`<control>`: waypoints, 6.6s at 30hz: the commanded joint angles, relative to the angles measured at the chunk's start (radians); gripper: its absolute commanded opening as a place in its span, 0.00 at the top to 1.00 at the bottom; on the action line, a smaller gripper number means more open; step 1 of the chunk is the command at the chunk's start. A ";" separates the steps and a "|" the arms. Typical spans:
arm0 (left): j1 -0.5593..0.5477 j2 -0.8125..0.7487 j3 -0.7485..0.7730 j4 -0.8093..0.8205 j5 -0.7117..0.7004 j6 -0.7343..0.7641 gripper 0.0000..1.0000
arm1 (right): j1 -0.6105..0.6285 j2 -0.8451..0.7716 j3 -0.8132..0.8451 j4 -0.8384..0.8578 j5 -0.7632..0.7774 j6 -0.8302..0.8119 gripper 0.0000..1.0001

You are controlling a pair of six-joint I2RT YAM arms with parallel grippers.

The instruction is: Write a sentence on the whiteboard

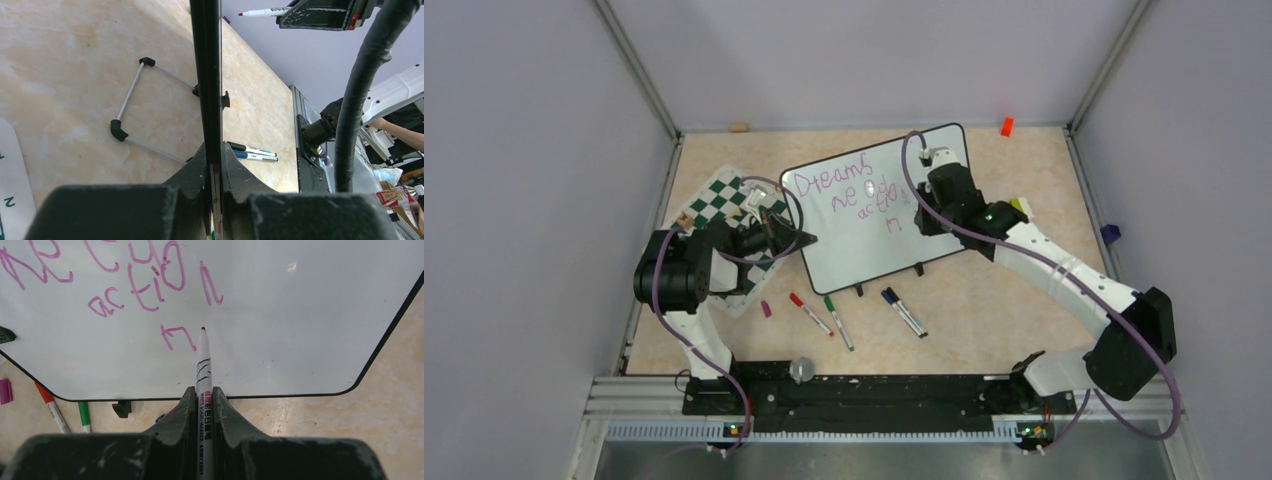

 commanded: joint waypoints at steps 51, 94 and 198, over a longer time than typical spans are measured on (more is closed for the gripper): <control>-0.010 0.004 -0.002 0.087 0.096 0.076 1.00 | -0.045 0.116 0.067 -0.057 0.049 -0.009 1.00; -0.009 0.006 0.004 0.087 0.097 0.074 1.00 | -0.082 0.000 0.063 -0.005 -0.015 0.010 1.00; -0.009 0.011 0.004 0.087 0.096 0.073 1.00 | -0.172 0.159 0.136 0.005 0.001 -0.029 1.00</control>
